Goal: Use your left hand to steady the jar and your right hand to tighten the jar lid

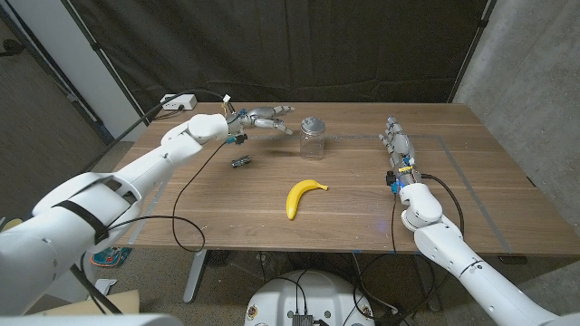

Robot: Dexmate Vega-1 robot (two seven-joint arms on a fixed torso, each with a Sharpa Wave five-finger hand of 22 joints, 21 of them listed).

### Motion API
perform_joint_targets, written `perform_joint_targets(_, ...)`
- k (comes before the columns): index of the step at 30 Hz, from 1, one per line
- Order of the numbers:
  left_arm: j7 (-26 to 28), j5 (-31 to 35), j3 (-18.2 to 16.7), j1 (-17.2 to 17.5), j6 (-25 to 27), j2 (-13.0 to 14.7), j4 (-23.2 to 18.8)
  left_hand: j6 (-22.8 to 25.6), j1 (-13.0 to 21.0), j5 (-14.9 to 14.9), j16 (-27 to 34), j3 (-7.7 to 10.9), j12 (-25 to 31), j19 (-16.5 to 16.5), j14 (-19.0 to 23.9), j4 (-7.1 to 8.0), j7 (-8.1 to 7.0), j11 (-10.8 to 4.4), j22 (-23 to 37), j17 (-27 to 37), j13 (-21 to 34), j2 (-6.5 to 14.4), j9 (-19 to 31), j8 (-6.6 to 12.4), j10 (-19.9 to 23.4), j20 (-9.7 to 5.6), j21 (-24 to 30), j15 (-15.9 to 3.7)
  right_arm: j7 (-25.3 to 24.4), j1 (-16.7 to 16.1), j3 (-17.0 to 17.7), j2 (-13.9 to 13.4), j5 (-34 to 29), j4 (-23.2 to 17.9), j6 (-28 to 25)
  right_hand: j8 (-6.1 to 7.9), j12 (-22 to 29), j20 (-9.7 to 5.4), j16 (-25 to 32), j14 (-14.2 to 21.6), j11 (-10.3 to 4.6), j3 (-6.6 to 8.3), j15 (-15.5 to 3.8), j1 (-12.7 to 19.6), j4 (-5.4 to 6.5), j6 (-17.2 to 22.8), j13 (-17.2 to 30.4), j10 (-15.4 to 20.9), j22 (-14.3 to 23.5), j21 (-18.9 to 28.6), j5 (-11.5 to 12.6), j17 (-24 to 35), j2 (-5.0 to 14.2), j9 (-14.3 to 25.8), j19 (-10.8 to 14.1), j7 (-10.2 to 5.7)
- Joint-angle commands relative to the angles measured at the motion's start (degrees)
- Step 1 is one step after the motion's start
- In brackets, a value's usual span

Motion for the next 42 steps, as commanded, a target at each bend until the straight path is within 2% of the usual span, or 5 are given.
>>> perform_joint_targets(1, -2.71, 1.9, 2.69, -3.59, -2.53, -2.66, 5.66, -0.57, 0.85, 0.53, -0.22, -0.38, 0.05, -0.26, -0.47, 0.06, 0.14, -0.25, 0.19, 0.19, 0.28, 0.02, 0.08, -0.33, -0.21, -0.18, -0.35, -0.28, -2.11, -1.34, -0.04, 0.56, -3.04, -1.78, 1.36, 0.35, 0.41, 0.34, 0.46, 0.45, -0.07, -0.18, 0.15, -0.08, -0.2, 0.57, 0.13, 0.86, 0.12, 0.52, -0.15, 0.15, -0.2, 0.3, -0.07, 0.14)
perform_joint_targets(9, -2.56, 1.82, 3.57, -4.66, -4.46, -4.91, 10.29, -0.53, 1.04, 0.72, 0.17, -1.41, 0.54, -0.22, 0.15, 0.47, 0.65, 0.4, 0.26, 0.18, 0.45, -0.14, 0.15, -0.24, 0.56, -0.3, -0.49, -0.16, -2.88, -1.85, 0.03, 0.73, -4.55, -2.51, 1.87, 0.34, 0.4, 0.36, 0.45, 0.56, -0.11, -0.28, 0.19, -0.1, -0.33, 0.71, 0.14, 0.99, 0.12, 0.55, -0.14, 0.15, -0.22, 0.3, 0.09, 0.14)
perform_joint_targets(25, -0.95, -0.28, 6.5, -10.05, -10.01, -15.06, 30.43, 3.57, 2.1, 0.97, 1.26, -3.75, 2.32, 2.65, 4.86, 1.02, -0.92, -1.52, 0.48, 0.18, 0.8, 0.31, 0.24, 1.18, 4.55, -1.02, 0.26, -2.61, -3.41, -1.46, -0.08, 1.07, -6.42, -2.27, 1.94, 0.31, 0.42, 0.5, 0.41, 0.71, 0.02, -0.53, 0.28, -0.19, -0.6, 0.91, 0.15, 1.33, 0.12, 0.49, -0.13, 0.15, -0.42, 0.31, 0.08, 0.09)
perform_joint_targets(27, -0.34, -0.03, 7.59, -10.49, -9.13, -15.52, 30.77, 4.87, 2.58, 0.96, 1.44, -4.39, 3.07, 3.69, 6.25, 0.97, -1.47, -1.92, 0.5, 0.17, 0.87, 0.24, 0.23, 1.53, 6.58, -1.17, 0.54, -3.35, -3.55, -1.43, -0.07, 1.13, -6.63, -2.14, 1.97, 0.31, 0.44, 0.5, 0.41, 0.74, 0.05, -0.55, 0.27, -0.19, -0.63, 0.95, 0.15, 1.4, 0.12, 0.48, -0.12, 0.15, -0.44, 0.31, 0.07, 0.11)
perform_joint_targets(42, 2.82, 0.31, 14.66, -13.33, -0.63, -19.18, 31.59, 4.65, 3.66, 1.16, 0.82, -5.53, 2.77, 3.64, 6.02, 0.95, -2.57, -1.94, 0.49, 0.15, 0.94, 0.42, 0.23, 1.11, 6.23, -1.05, 0.23, -3.1, -3.62, -0.51, -0.23, 2.26, -6.71, 0.0, 2.97, 0.26, 0.4, 0.53, 0.39, 0.82, 0.0, -0.79, 0.33, -0.36, -0.76, 1.06, 0.15, 1.56, 0.13, 0.42, -0.11, 0.17, -0.55, 0.31, 0.04, 0.08)
